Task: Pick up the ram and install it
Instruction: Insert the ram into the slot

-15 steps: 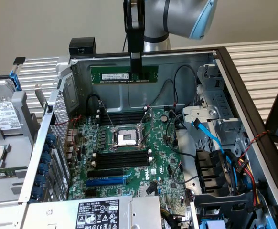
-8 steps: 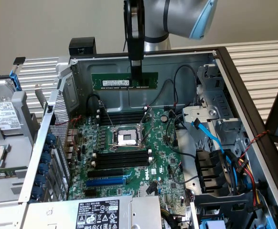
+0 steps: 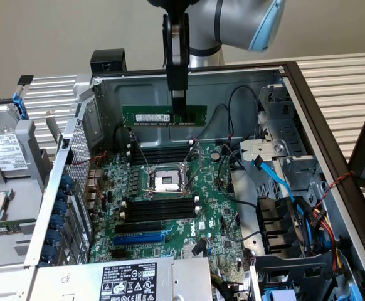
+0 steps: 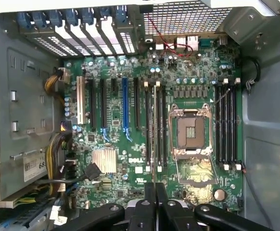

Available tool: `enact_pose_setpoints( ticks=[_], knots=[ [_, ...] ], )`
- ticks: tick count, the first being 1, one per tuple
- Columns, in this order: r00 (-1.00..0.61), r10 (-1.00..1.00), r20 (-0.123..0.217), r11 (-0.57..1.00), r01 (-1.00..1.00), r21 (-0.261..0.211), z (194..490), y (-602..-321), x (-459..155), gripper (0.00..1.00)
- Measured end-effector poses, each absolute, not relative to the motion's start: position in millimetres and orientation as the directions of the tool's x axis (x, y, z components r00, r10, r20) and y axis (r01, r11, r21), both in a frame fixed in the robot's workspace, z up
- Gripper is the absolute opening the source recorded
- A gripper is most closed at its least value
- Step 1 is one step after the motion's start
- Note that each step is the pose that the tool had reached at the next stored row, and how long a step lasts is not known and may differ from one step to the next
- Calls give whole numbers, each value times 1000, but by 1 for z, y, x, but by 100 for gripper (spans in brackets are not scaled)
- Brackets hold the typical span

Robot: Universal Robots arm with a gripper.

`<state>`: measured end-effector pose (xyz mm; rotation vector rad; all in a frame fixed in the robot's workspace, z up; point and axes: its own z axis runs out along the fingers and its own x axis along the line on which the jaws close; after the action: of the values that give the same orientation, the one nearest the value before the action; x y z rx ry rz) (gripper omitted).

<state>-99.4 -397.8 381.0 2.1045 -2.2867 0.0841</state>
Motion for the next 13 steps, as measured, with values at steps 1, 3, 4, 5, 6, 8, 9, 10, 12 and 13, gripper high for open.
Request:
enact_pose_setpoints(
  ticks=[1, 3, 4, 5, 6, 8, 9, 10, 12, 13],
  knots=[
    [-91, -994, 61, 90, -996, -18, 379, -398, -99, 12],
    [-104, -993, 61, 103, -995, -17, 376, -397, -99, 12],
    [-111, -992, 61, 110, -994, -17, 374, -397, -99, 12],
    [-117, -991, 61, 116, -993, -18, 372, -397, -99, 12],
    [-123, -990, 61, 123, -992, -18, 370, -396, -99, 12],
    [-134, -989, 61, 134, -991, -17, 367, -396, -99, 12],
    [-139, -988, 61, 139, -990, -18, 365, -396, -99, 12],
    [-144, -988, 61, 143, -990, -17, 363, -395, -99, 12],
    [-150, -987, 61, 149, -989, -17, 359, -394, -99, 12],
    [-152, -987, 61, 151, -988, -17, 357, -394, -99, 12]
  ],
)
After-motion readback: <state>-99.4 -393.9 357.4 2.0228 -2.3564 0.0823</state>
